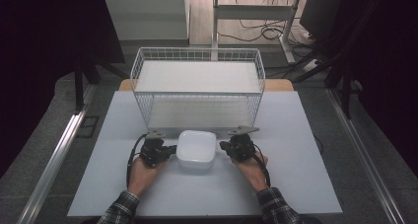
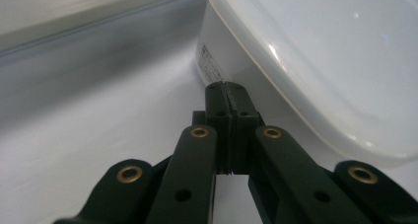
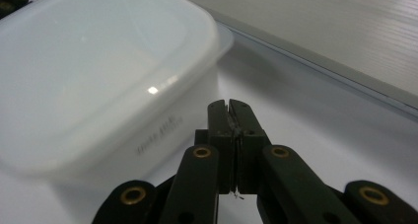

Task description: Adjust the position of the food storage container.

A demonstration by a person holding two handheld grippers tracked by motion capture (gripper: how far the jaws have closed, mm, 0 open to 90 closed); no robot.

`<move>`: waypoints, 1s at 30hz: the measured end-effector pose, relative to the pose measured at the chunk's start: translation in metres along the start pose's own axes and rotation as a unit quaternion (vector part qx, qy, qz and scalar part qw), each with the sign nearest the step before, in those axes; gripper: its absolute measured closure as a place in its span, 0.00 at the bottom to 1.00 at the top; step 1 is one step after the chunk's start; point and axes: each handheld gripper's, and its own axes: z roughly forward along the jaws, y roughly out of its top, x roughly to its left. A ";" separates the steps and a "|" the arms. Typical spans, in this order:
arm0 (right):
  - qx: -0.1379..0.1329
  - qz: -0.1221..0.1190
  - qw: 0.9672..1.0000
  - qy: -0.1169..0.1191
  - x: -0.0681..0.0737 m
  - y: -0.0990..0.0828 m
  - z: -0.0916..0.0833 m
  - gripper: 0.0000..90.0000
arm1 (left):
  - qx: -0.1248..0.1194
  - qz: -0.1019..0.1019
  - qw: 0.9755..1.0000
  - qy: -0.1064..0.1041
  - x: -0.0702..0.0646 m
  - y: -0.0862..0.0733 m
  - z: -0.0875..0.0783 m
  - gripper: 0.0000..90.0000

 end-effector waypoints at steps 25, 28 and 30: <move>0.010 -0.003 1.000 0.000 -0.006 0.005 0.009 0.99 | 0.008 0.010 1.000 0.009 -0.013 0.012 0.021 1.00; 0.019 -0.012 1.000 0.000 0.001 0.000 0.004 0.99 | 0.015 0.016 1.000 0.020 -0.023 0.008 0.016 1.00; 0.024 -0.017 1.000 -0.002 0.004 -0.003 0.000 0.98 | 0.015 0.013 1.000 0.017 -0.028 0.005 0.012 1.00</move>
